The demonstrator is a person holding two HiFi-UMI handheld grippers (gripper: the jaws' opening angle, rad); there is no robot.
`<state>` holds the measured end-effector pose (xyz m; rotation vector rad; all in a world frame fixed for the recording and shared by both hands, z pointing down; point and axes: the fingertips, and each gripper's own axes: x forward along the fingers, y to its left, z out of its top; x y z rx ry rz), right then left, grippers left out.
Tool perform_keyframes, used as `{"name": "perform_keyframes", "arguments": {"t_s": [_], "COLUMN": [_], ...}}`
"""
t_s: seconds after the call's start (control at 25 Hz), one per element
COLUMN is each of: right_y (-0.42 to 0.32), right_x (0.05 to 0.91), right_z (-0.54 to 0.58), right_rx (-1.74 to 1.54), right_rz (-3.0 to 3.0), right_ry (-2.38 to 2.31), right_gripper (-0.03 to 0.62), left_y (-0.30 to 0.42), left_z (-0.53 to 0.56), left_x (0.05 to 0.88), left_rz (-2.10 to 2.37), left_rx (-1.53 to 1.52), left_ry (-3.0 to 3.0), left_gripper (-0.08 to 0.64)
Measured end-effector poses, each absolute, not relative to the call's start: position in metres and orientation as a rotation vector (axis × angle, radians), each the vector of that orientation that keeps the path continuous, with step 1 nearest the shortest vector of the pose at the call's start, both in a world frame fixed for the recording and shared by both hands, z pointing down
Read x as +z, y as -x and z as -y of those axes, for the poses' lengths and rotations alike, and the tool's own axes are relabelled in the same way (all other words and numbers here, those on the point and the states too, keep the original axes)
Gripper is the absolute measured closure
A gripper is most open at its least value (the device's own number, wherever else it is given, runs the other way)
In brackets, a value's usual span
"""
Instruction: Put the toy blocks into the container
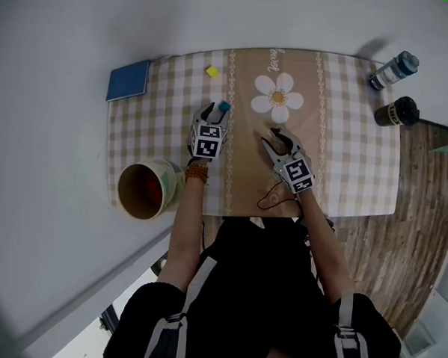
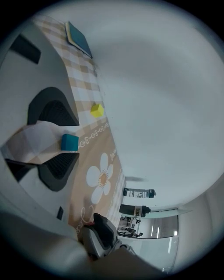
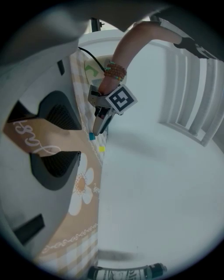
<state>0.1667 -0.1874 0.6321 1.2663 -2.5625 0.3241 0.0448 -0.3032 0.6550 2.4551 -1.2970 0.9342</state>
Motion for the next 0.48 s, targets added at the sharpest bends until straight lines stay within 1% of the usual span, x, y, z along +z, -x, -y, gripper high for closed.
{"name": "perform_keyframes", "arguments": {"t_s": [0.12,0.2,0.48], "right_y": [-0.17,-0.173,-0.174], "right_x": [0.63,0.629,0.629], "right_z": [0.188,0.188,0.187], "right_rx": [0.328,0.335,0.334], "right_rz": [2.574,2.584,2.592], "right_ry": [-1.272,-1.292,-1.292], "right_gripper": [0.435,0.455,0.465], "left_y": [-0.049,-0.052,-0.051], "left_z": [0.302,0.301,0.299], "left_x": [0.662,0.666,0.681], "left_rz": [1.268,1.25,1.235], "left_rx": [0.975,0.998,1.024], "left_ry": [-2.457,-2.464,-2.427], "left_gripper": [0.353,0.353,0.356]}}
